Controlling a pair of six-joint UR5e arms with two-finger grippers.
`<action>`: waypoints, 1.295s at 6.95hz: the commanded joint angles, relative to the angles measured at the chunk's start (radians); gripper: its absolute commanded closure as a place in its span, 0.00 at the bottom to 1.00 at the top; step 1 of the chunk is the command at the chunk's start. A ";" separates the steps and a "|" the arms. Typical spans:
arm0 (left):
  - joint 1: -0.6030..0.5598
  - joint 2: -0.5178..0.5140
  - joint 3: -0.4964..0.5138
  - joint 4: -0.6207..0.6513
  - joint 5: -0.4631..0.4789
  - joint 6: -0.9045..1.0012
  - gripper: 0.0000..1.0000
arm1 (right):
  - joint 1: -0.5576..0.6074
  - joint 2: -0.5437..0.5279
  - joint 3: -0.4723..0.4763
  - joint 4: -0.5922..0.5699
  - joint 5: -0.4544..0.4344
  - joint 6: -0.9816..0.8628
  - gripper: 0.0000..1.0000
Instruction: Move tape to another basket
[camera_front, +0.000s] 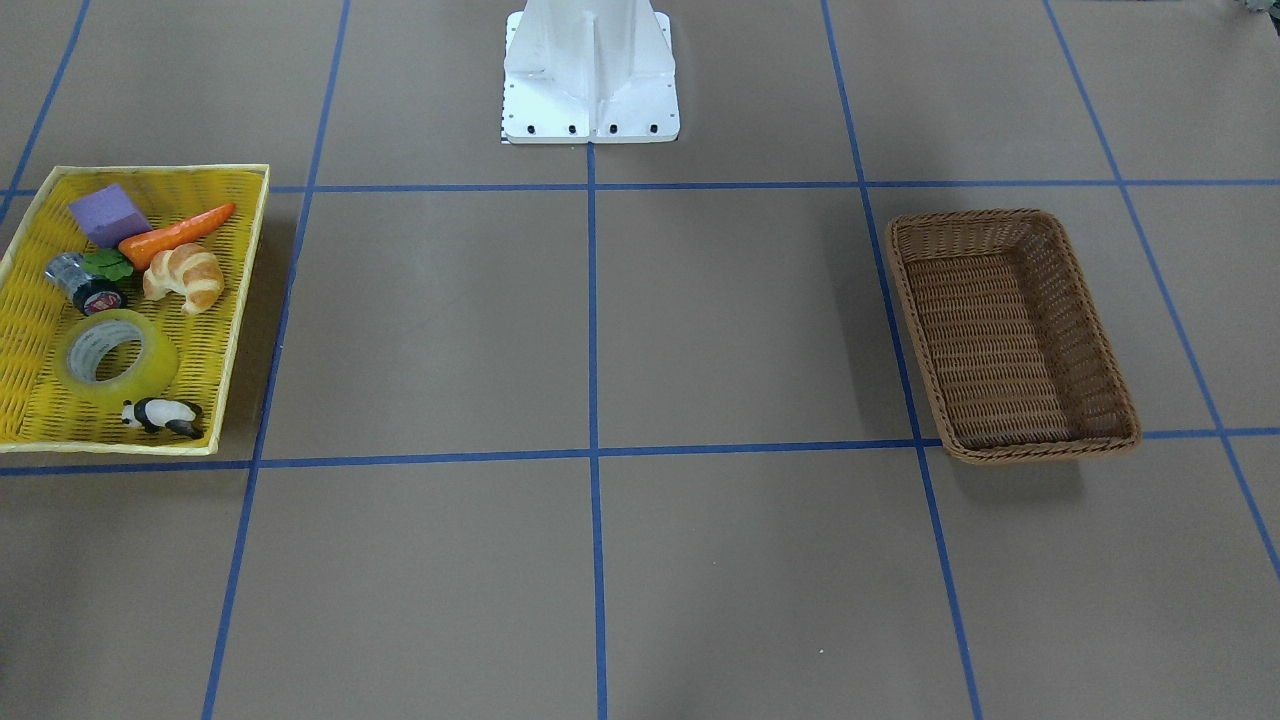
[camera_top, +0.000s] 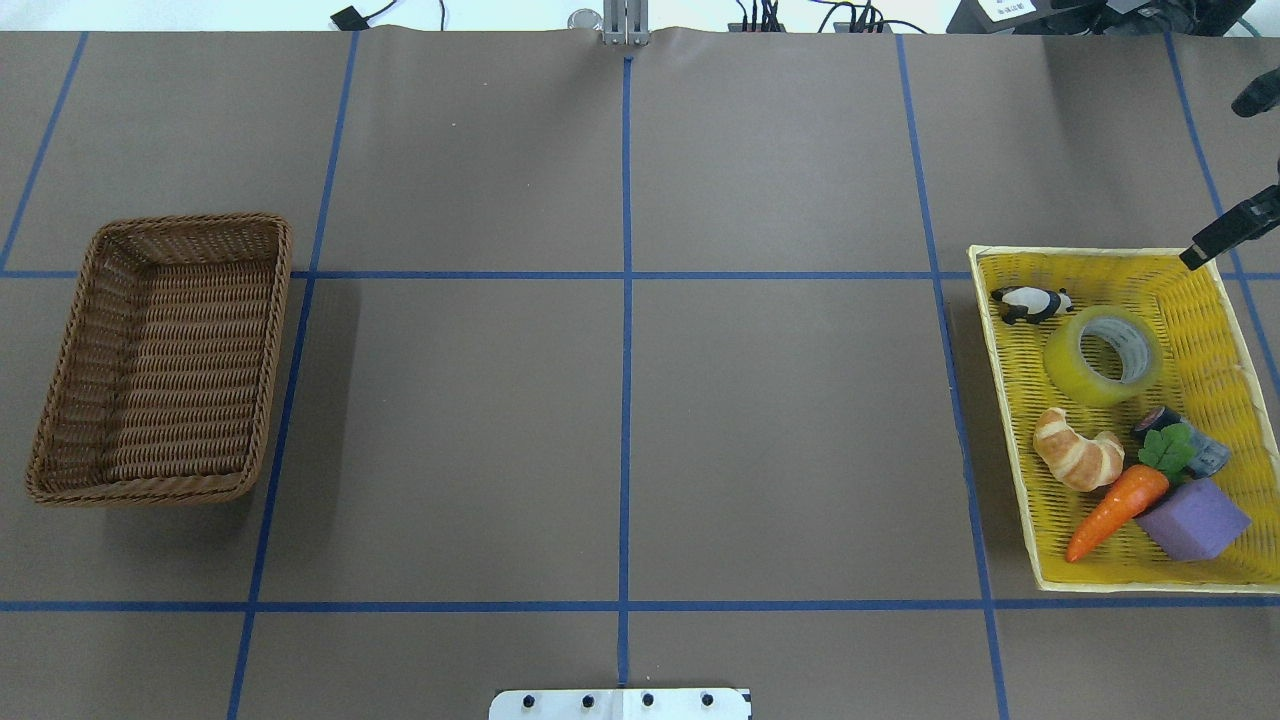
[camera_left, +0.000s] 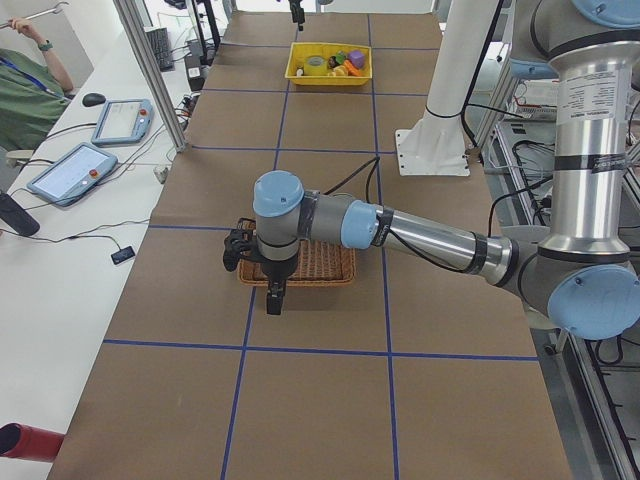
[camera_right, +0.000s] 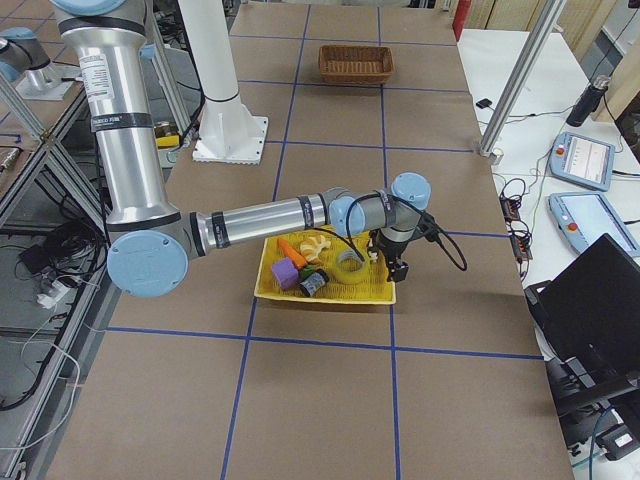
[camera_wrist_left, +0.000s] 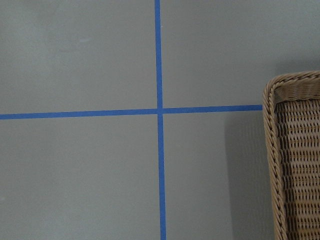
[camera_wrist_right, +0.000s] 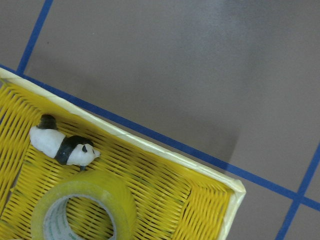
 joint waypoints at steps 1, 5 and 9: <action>0.001 -0.001 0.003 0.000 -0.003 0.003 0.01 | -0.050 -0.004 -0.003 0.005 0.010 0.013 0.00; 0.002 -0.003 0.008 0.000 -0.003 0.009 0.01 | -0.120 0.002 -0.057 0.005 0.004 0.008 0.00; 0.004 -0.003 0.002 0.000 -0.004 0.010 0.01 | -0.157 0.024 -0.106 0.008 -0.002 0.008 0.00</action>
